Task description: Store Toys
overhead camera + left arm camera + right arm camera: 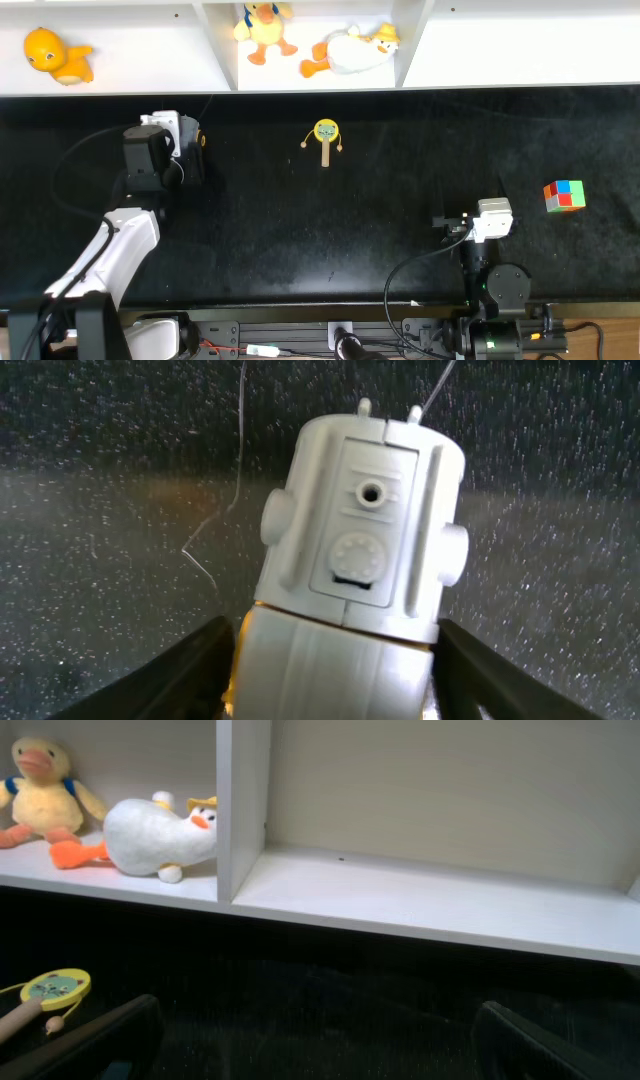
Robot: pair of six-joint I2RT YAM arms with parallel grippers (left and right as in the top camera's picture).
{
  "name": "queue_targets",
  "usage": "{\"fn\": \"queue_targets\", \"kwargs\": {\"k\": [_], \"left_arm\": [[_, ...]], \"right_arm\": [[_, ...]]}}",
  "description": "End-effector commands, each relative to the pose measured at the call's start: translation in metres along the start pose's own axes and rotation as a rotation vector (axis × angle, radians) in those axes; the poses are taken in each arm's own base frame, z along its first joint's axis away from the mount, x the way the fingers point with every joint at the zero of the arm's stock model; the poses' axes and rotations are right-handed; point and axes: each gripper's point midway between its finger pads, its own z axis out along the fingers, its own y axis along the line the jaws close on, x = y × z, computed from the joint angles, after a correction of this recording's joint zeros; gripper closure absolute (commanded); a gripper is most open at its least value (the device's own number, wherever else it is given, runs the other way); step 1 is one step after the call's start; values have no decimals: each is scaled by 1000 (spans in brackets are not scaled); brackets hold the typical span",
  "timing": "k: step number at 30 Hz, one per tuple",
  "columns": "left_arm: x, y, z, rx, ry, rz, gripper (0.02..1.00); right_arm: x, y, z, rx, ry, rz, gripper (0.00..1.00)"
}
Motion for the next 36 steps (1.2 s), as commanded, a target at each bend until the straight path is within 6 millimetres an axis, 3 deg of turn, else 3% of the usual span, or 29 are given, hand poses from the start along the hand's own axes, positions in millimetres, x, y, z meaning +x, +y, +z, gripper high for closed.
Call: {"fn": "queue_targets", "kwargs": {"k": [1, 5, 10, 24, 31, 36], "left_arm": [[-10, -3, 0, 15, -24, 5, 485], [-12, -3, 0, 15, -32, 5, 579], [-16, -3, -5, 15, -45, 4, 595], [-36, -5, -72, 47, -129, 1, 625], [-76, -10, -88, 64, -158, 14, 636], [-110, -14, -82, 68, -179, 30, 630]], "right_arm": [[3, 1, 0, -6, 0, 8, 5], [4, 1, 0, -6, 0, 8, 5], [3, 1, 0, -6, 0, 8, 5], [3, 1, 0, -6, 0, 8, 5], [3, 1, 0, -6, 0, 8, 5], [3, 1, 0, -6, 0, 8, 5]]}}
